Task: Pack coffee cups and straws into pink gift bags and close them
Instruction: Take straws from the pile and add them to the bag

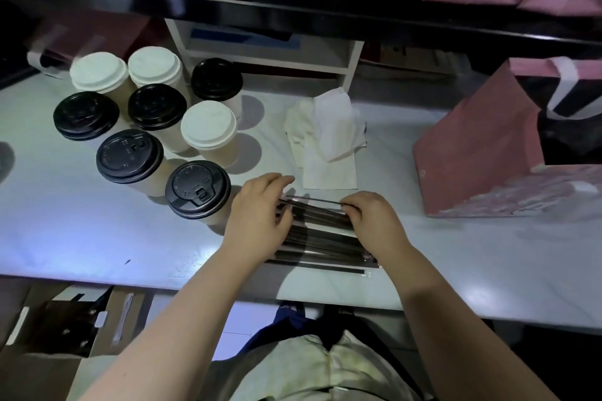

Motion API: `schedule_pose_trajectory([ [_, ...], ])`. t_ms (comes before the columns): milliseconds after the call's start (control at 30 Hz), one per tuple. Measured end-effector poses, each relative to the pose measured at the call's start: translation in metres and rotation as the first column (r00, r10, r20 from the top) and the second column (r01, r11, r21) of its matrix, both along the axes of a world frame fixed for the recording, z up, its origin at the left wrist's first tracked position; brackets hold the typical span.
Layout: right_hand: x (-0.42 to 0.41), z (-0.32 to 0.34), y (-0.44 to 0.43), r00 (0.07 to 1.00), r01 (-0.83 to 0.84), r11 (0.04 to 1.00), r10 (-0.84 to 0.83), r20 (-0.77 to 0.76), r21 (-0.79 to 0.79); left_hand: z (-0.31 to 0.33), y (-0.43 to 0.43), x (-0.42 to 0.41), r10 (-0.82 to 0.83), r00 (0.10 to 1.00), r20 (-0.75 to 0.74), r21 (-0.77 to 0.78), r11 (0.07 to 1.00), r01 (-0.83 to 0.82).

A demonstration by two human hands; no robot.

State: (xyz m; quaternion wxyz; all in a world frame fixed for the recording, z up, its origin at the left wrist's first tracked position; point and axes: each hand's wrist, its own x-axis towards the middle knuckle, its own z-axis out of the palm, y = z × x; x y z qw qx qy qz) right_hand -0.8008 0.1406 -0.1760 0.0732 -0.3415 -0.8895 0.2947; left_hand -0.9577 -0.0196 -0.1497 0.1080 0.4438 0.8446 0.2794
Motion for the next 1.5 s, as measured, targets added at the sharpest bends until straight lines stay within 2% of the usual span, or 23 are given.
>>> schedule_pose_trajectory([
  [100,-0.002,-0.002,0.006,0.999,0.024,1.000,-0.025,0.023,0.007,0.002,0.002,-0.001,-0.006,1.000,0.000,0.000,1.000,0.006],
  [267,-0.017,-0.007,0.006,0.993,-0.016,0.993,0.030,0.114,-0.120,0.002,0.002,-0.004,-0.033,0.999,0.005,-0.031,0.999,0.033],
  [433,-0.024,-0.013,0.005,0.984,0.078,0.979,-0.046,0.174,-0.187,0.001,0.001,-0.006,-0.044,0.999,0.001,-0.013,0.999,0.044],
  [533,-0.028,-0.015,0.008,0.977,0.081,0.977,-0.039,0.208,-0.196,0.002,0.002,-0.008,-0.056,0.998,0.006,-0.023,0.998,0.056],
  [733,-0.022,-0.004,0.018,0.980,0.063,0.981,-0.026,0.199,-0.181,0.004,0.002,-0.009,-0.078,0.997,-0.027,-0.060,0.995,0.076],
  [833,-0.018,0.001,0.019,0.982,0.108,0.960,-0.063,0.177,-0.260,0.003,0.003,-0.006,-0.093,0.994,-0.054,-0.110,0.990,0.087],
  [933,-0.014,0.003,0.020,0.983,0.091,0.960,-0.043,0.180,-0.264,0.003,0.003,-0.003,-0.112,0.990,-0.086,-0.150,0.984,0.098],
  [1100,-0.004,0.013,0.022,0.995,0.018,0.947,0.013,0.094,-0.322,0.004,0.009,-0.001,-0.117,0.984,-0.132,-0.180,0.979,0.092],
  [1233,-0.007,0.038,0.018,0.998,0.046,0.920,-0.059,-0.019,-0.388,0.016,0.023,-0.001,-0.092,0.986,-0.138,-0.108,0.991,0.077],
  [1367,-0.009,0.086,0.024,0.977,0.091,0.829,-0.180,-0.110,-0.552,0.049,0.055,-0.006,-0.101,0.986,-0.135,-0.028,0.995,0.098],
  [1500,0.000,0.153,0.044,0.950,0.020,0.827,-0.191,-0.248,-0.561,0.100,0.098,-0.007,-0.148,0.980,-0.133,0.074,0.985,0.159],
])
